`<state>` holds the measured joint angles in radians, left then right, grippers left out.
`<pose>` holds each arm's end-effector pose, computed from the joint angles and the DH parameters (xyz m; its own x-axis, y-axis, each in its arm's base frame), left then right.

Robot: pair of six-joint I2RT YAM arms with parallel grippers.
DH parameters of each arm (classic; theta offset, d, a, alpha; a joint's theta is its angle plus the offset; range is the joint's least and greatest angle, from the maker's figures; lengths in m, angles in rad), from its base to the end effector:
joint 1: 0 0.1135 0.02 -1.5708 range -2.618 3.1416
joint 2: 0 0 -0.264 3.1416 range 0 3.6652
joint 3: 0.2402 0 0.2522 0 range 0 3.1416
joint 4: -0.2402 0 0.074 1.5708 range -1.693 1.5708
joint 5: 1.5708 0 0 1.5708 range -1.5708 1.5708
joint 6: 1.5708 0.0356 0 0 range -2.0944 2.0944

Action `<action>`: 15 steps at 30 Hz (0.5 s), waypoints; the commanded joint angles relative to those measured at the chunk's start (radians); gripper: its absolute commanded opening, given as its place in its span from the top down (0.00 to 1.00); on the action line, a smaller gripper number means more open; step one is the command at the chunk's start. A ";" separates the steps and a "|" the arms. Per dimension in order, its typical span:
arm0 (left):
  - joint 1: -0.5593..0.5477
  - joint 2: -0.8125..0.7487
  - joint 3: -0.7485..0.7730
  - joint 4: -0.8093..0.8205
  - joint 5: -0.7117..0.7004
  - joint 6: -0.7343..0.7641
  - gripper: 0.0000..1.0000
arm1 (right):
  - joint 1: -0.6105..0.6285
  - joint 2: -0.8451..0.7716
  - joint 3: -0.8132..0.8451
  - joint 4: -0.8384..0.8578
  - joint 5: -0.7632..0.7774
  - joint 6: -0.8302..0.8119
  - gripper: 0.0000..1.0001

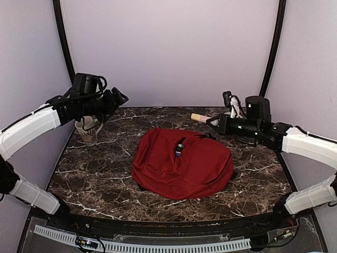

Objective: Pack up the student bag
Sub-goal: Pass from the left arm to the right, then place the pen in the upper front pocket of the bag.

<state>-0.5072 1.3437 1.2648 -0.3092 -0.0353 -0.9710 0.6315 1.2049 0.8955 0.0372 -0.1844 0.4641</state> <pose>0.2724 -0.1499 0.3698 -0.5639 -0.6304 -0.5335 -0.0151 0.6538 -0.7565 0.2239 0.1718 0.3133 -0.5176 0.1666 -0.8392 -0.5493 0.6873 0.4752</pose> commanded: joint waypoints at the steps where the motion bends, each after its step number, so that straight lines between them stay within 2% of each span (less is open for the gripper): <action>1: -0.002 -0.014 -0.052 -0.127 0.007 0.187 0.17 | -0.018 0.015 -0.078 0.013 -0.165 0.065 1.00; 5: -0.001 -0.010 -0.083 -0.134 0.034 0.196 0.17 | -0.016 0.078 -0.141 0.110 -0.249 0.148 1.00; 15: -0.001 -0.013 -0.073 -0.199 0.053 0.221 0.20 | -0.016 0.262 -0.158 0.286 -0.254 0.261 1.00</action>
<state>-0.5079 1.3499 1.1900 -0.4561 0.0063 -0.7837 0.6147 1.4155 0.7212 0.1867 -0.4030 0.6773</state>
